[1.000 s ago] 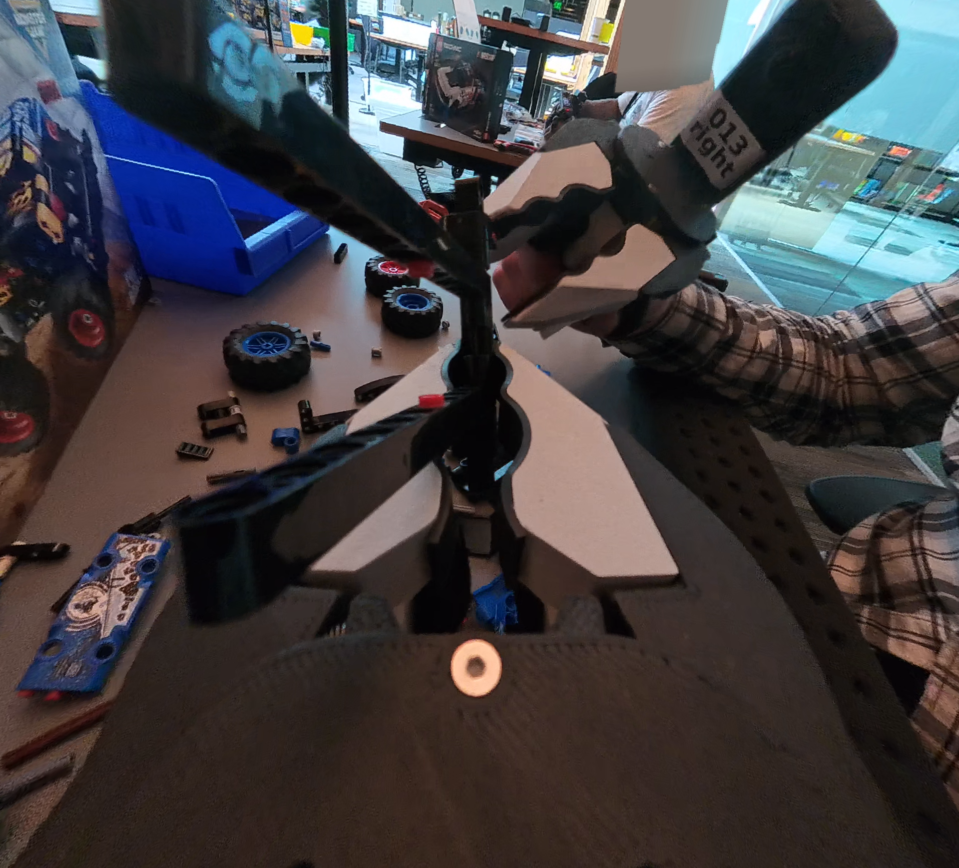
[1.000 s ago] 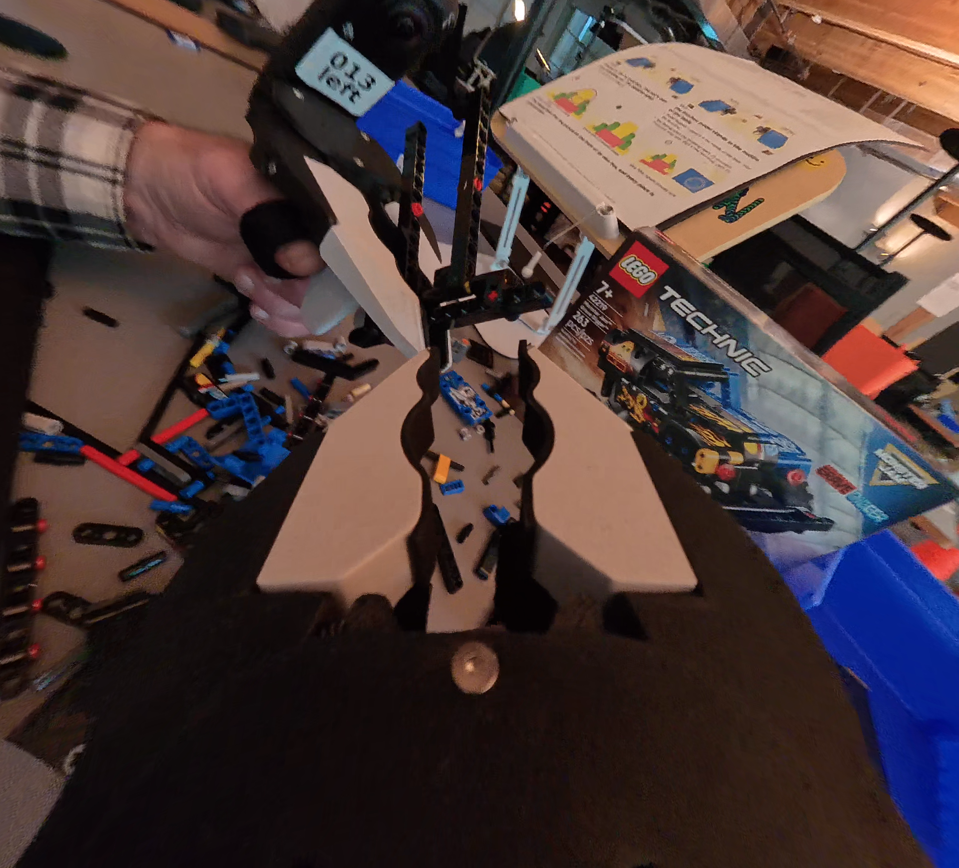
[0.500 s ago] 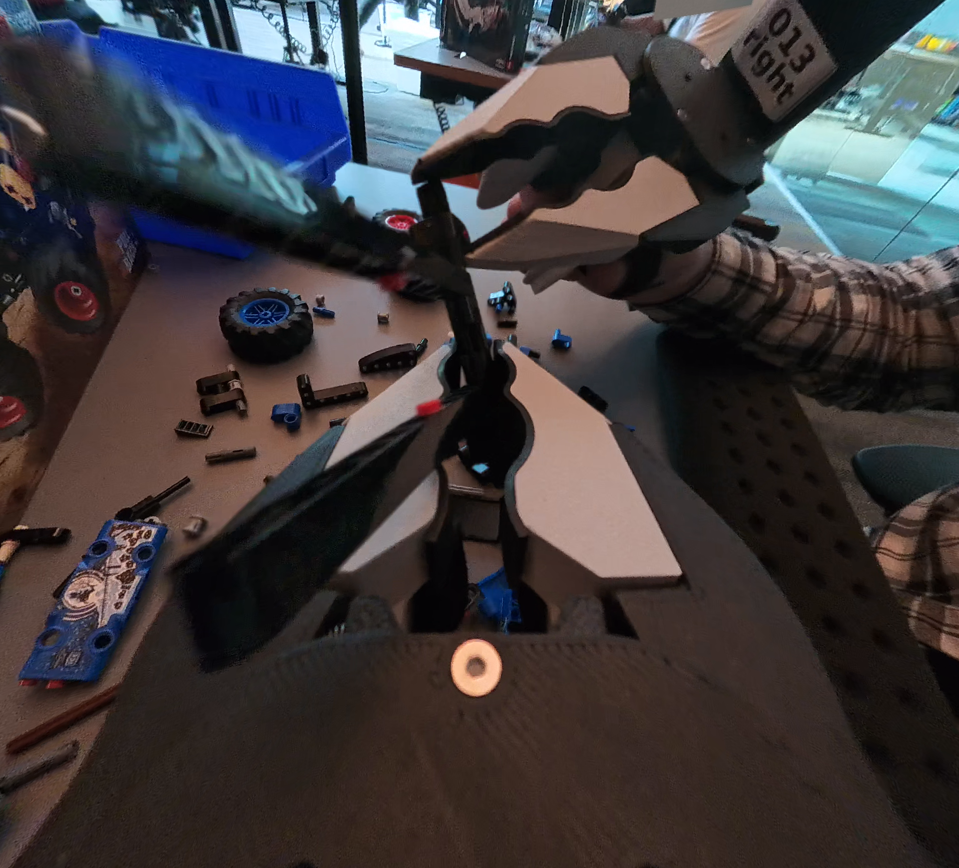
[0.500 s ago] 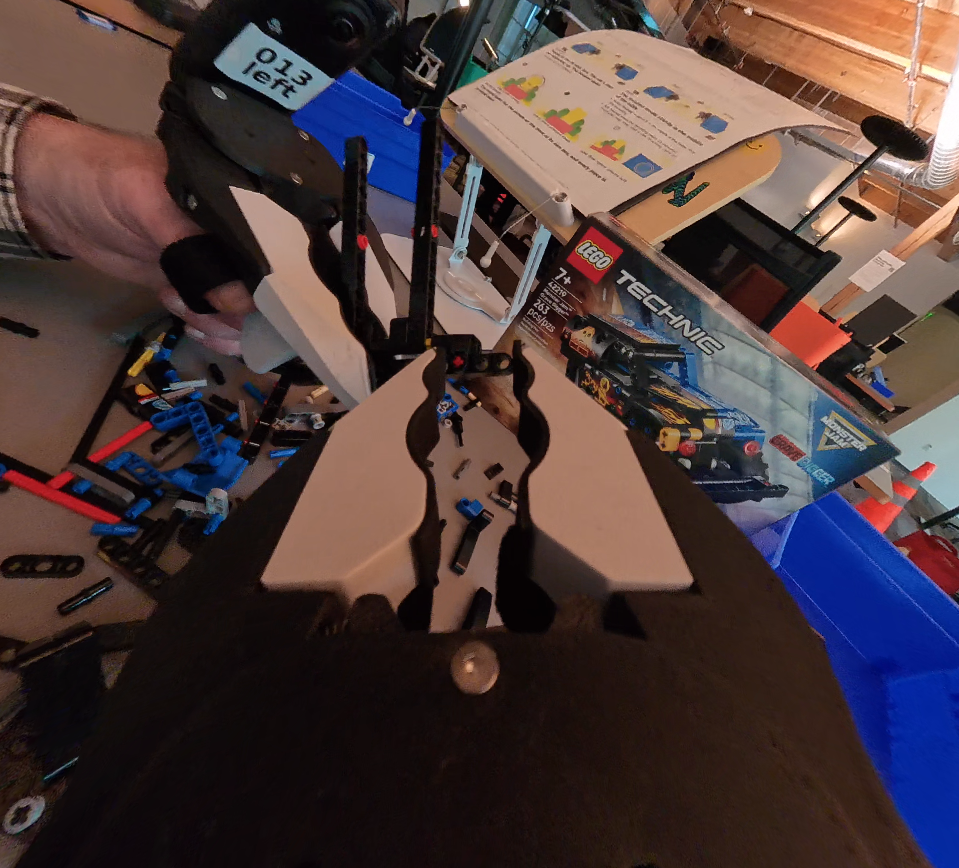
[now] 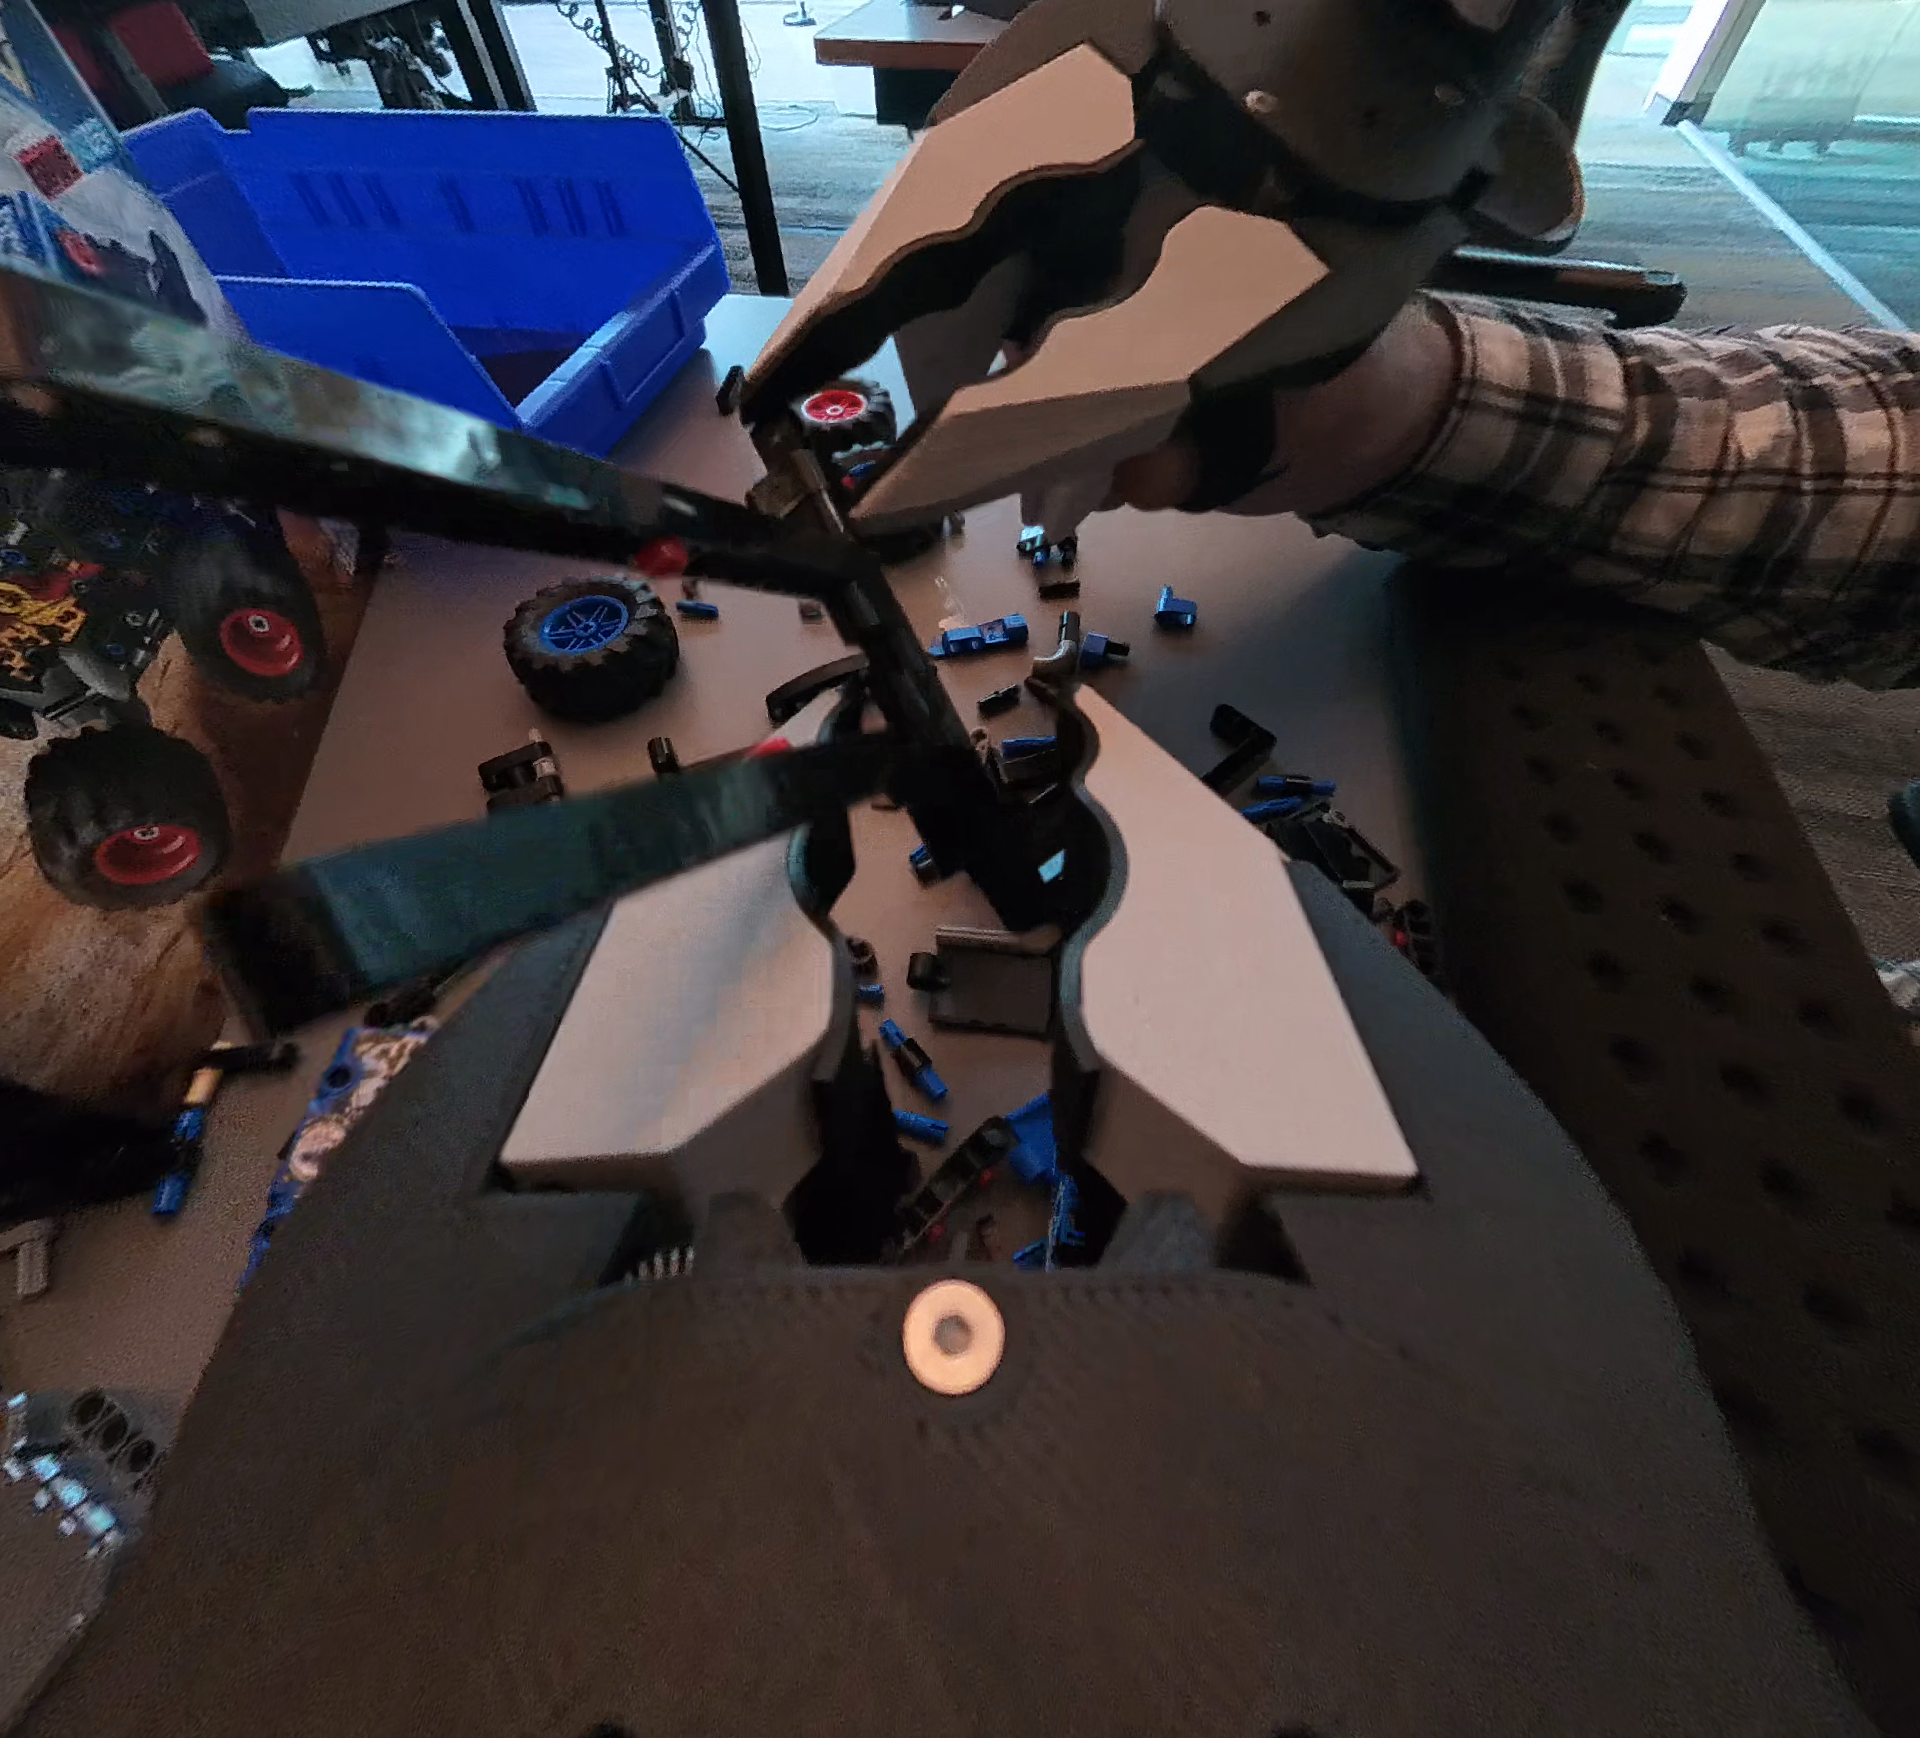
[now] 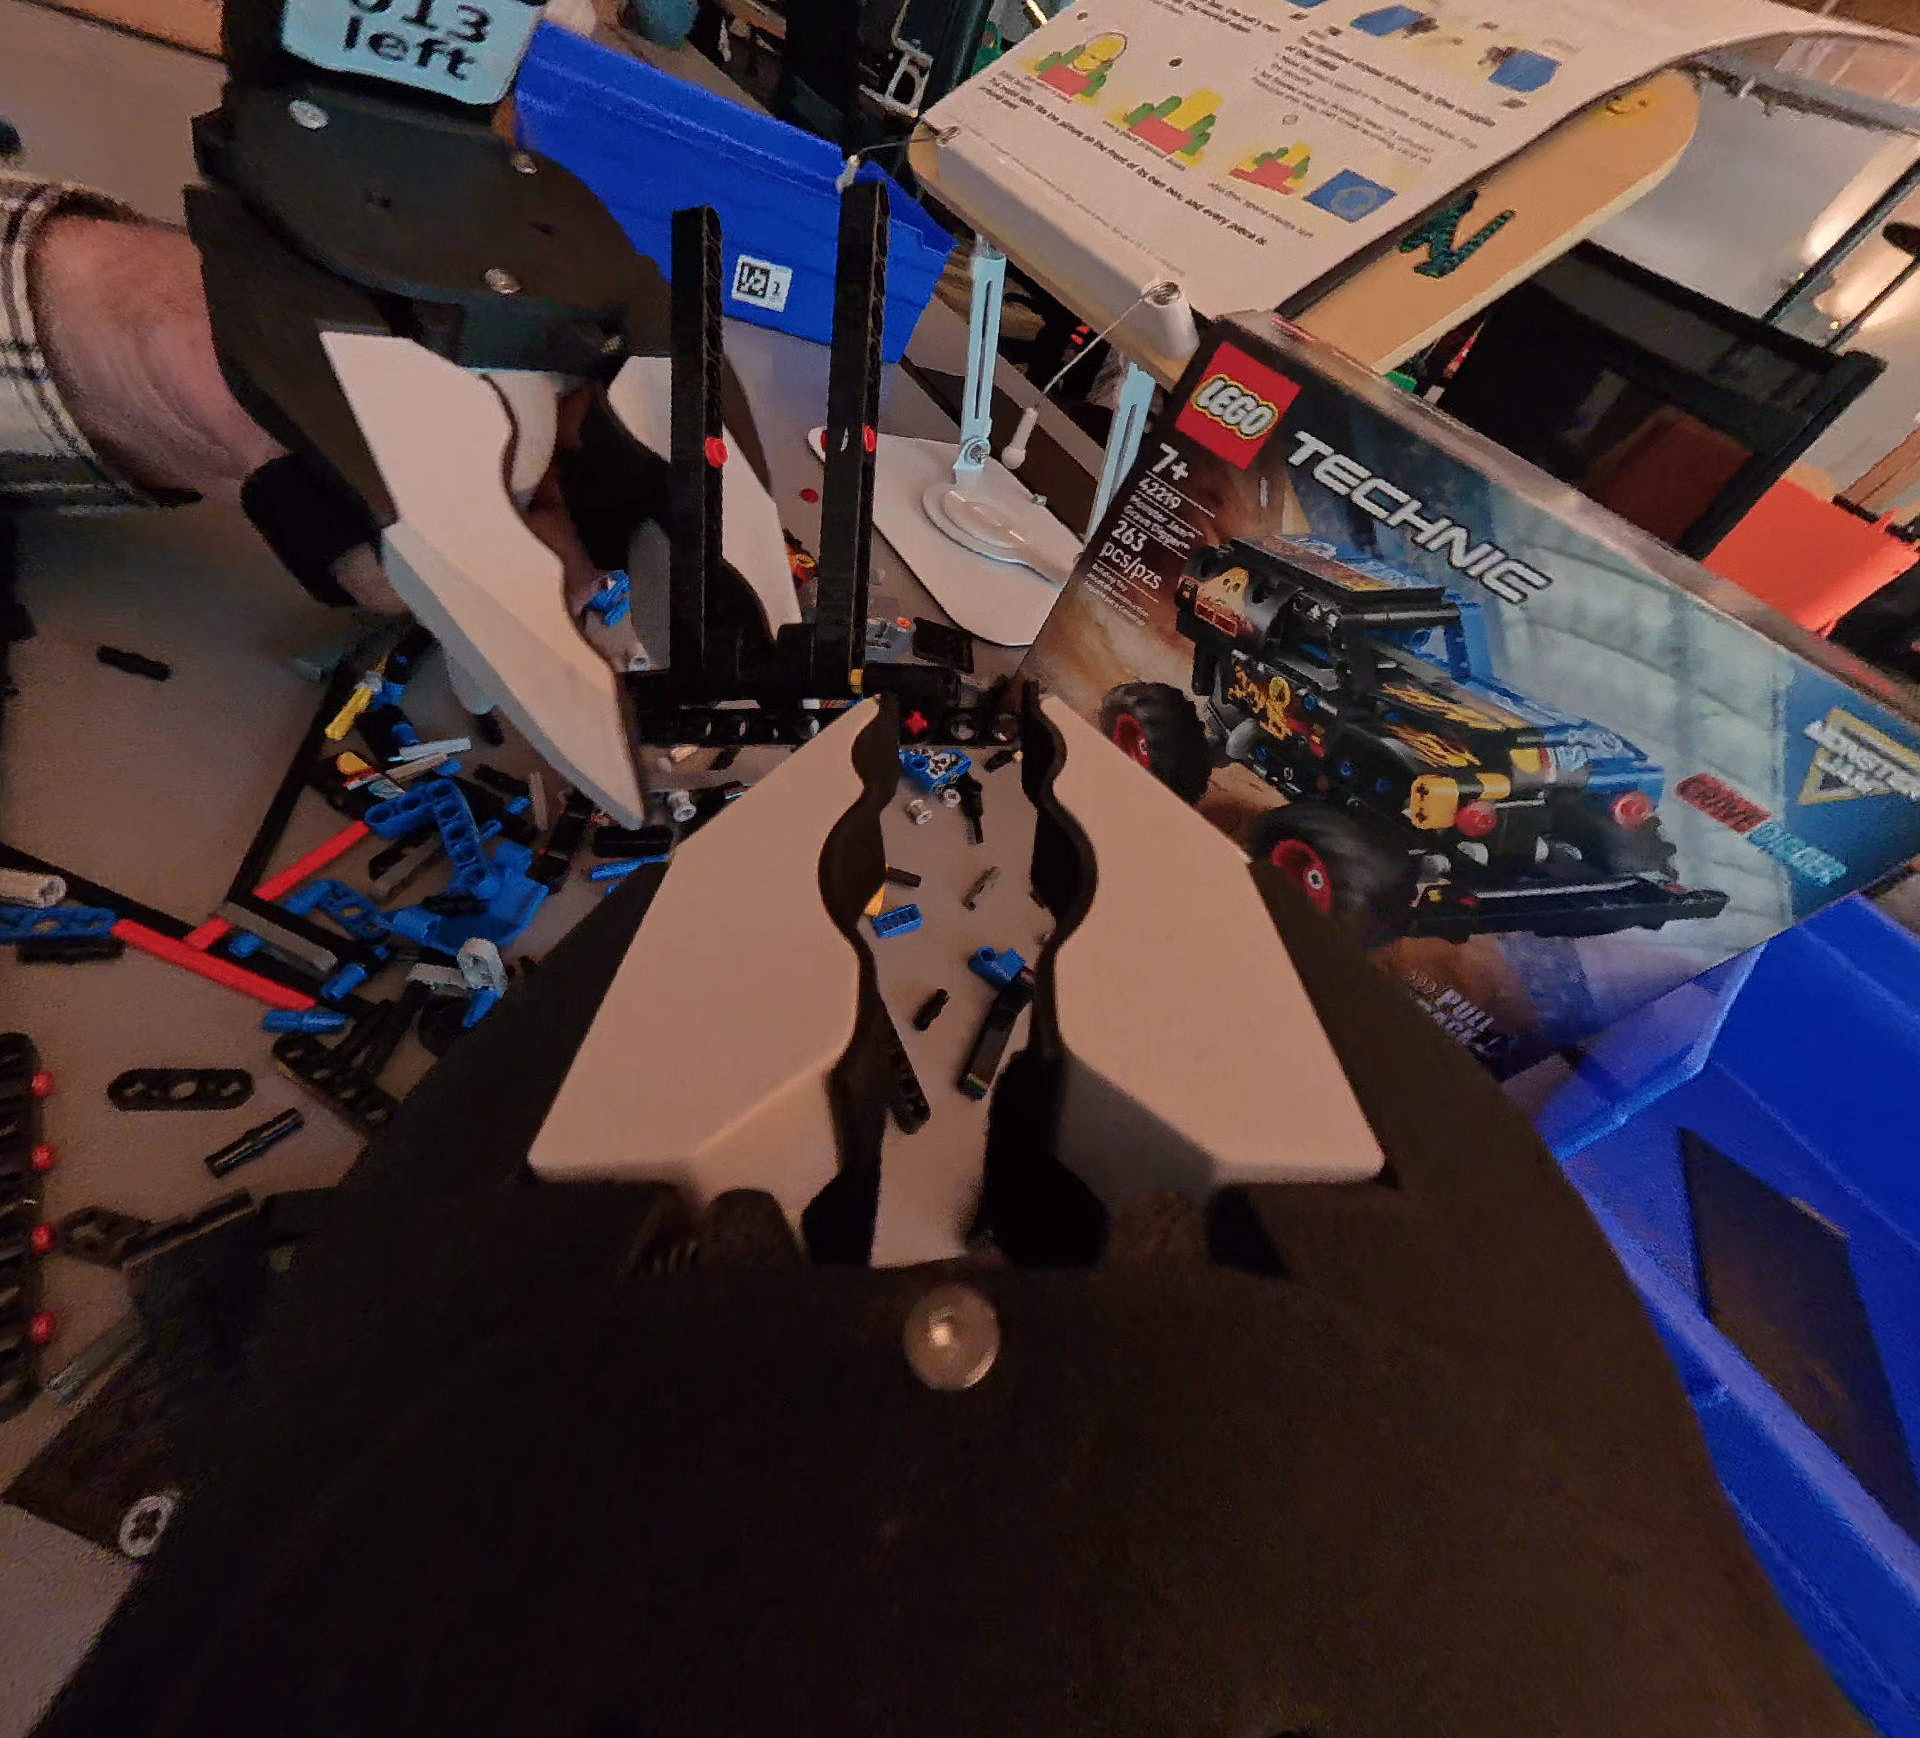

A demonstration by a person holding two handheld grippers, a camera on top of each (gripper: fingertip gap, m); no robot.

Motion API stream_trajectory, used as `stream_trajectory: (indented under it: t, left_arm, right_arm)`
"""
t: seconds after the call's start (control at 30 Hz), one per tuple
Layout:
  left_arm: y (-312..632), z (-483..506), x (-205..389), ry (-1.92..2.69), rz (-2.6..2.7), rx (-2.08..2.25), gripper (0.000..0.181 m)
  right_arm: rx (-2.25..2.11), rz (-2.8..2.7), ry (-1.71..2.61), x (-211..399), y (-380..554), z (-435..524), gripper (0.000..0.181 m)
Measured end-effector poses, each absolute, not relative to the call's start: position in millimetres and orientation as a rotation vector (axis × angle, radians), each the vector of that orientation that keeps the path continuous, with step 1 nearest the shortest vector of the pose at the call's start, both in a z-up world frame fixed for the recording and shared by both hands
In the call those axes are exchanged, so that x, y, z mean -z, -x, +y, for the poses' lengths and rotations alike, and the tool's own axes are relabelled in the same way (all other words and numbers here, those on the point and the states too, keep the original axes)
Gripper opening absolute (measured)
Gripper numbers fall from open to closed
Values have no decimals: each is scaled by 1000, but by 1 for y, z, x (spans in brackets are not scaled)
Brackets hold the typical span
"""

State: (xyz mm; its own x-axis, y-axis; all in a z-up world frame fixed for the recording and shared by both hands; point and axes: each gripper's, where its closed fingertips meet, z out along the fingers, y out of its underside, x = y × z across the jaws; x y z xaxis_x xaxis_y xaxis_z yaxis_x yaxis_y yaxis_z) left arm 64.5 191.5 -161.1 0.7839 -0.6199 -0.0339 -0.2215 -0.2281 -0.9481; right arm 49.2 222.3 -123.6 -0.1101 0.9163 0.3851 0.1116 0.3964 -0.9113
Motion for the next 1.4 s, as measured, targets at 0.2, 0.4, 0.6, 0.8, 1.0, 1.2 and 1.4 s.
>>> stream_trajectory:
  t: [0.2,0.4,0.6,0.8,1.0,1.2,1.4]
  left_arm:
    - [-63,187,164,1800,694,384,36]
    - [-67,189,167,1788,736,297,36]
    - [-66,190,164,1782,705,329,30]
    - [-57,189,151,1775,549,538,30]
    - [-68,182,154,1793,558,682,30]
    - [-75,176,153,1791,549,811,30]
    - [-72,176,150,1772,578,722,31]
  right_arm:
    - [-1047,-1439,1048,115,-53,236,22]
    - [-1103,-1437,1107,120,-52,238,21]
    - [-1124,-1425,1109,118,-53,240,22]
    - [-818,-1501,851,112,-59,229,41]
    - [-574,-1664,642,137,-49,196,38]
    - [-477,-1668,580,135,-52,193,16]
    - [-577,-1697,657,139,-51,192,5]
